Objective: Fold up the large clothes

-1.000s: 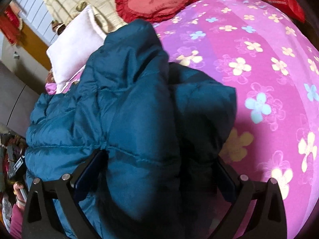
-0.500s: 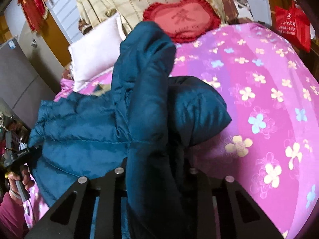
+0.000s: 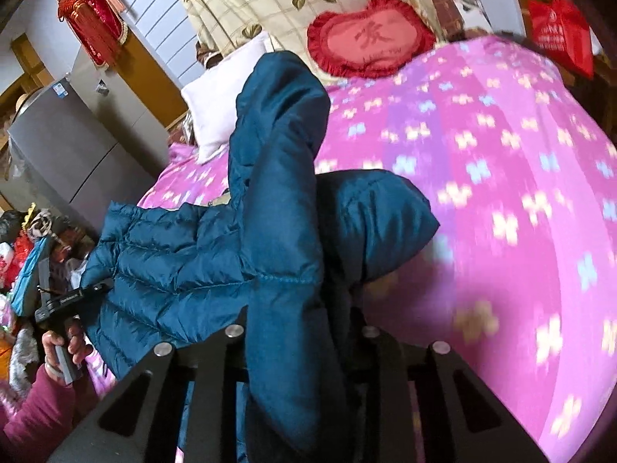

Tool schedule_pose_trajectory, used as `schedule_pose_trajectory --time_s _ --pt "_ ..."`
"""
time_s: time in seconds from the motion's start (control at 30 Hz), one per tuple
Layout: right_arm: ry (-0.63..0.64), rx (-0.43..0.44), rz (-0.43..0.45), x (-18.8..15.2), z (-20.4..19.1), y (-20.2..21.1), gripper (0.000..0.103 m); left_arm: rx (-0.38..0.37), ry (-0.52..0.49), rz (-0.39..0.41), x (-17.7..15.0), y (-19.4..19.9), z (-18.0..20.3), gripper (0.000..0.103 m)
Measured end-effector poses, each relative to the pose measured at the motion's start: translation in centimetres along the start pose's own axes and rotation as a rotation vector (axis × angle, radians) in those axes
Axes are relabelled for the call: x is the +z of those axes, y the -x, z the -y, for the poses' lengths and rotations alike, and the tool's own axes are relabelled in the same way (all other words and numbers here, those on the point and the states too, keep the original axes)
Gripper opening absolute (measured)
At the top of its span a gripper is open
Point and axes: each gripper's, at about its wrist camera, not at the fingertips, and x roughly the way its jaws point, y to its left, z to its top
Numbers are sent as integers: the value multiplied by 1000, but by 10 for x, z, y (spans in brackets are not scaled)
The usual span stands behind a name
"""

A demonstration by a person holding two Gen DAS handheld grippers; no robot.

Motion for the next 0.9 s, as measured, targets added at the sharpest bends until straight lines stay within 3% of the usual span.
schedule_pose_trajectory --time_s 0.13,0.2,0.27,0.3,0.37,0.53,0.7,0.9 --pt "-52 -37 -44 -27 13 -1 31 74 4 -29 -20 -8 -6 9" --pt "-65 -116 -67 -36 20 -12 45 133 -11 -29 -28 -15 -7 18" --pt "-77 -192 -79 -44 25 -28 60 193 -14 -28 -35 -22 -10 33" --pt "-72 -214 -74 -47 26 -33 70 209 -13 -23 -37 -25 -12 36" --pt "-41 -271 -54 -50 23 -37 78 238 -16 -3 -41 -24 -12 42" --pt "24 -372 -35 -53 0 -19 79 328 -15 63 -52 5 1 42" --pt "97 -398 31 -60 -33 10 80 435 -83 166 -65 36 23 42" --pt "128 -379 108 -74 -75 26 88 437 -143 247 -86 56 56 42"
